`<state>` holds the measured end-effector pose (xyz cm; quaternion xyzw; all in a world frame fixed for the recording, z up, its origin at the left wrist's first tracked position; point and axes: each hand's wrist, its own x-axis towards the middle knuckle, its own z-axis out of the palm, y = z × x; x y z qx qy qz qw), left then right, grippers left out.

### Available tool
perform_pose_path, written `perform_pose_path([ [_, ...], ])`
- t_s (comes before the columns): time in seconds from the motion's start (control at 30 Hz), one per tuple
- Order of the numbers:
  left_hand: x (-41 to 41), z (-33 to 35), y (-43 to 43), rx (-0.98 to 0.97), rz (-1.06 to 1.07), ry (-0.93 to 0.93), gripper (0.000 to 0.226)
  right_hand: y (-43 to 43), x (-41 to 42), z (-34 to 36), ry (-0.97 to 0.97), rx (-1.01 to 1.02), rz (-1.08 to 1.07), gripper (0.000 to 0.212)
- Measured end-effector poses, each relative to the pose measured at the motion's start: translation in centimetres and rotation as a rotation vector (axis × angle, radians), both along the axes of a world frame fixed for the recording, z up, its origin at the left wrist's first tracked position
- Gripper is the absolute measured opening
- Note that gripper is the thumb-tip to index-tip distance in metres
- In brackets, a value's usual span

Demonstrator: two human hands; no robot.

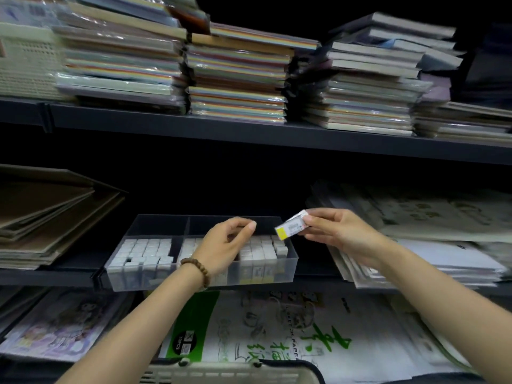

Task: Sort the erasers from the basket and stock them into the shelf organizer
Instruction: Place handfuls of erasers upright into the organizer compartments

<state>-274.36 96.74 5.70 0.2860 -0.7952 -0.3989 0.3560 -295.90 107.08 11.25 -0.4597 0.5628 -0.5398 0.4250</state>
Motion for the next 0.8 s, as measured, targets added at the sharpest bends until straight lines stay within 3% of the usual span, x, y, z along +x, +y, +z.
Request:
perform_pose_path([
  [0.23, 0.3, -2.9, -2.4, -0.116, 0.026, -0.287, 0.076, -2.8, -3.6, -0.6, 0.231, 0.198, 0.163, 0.021],
  [0.43, 0.3, -3.3, -2.5, -0.282, 0.033, -0.358, 0.069, -5.2, -3.2, -1.7, 0.481, 0.156, 0.172, 0.028],
  [0.63, 0.3, -3.4, -2.6, -0.28, 0.035, -0.366, 0.064, -4.7, -0.9, -2.3, 0.952, 0.093, 0.229, 0.029],
  [0.8, 0.3, -3.4, -2.5, -0.295, 0.041, -0.374, 0.066, -3.8, -0.1, -3.1, 0.844, 0.048, 0.116, 0.028],
])
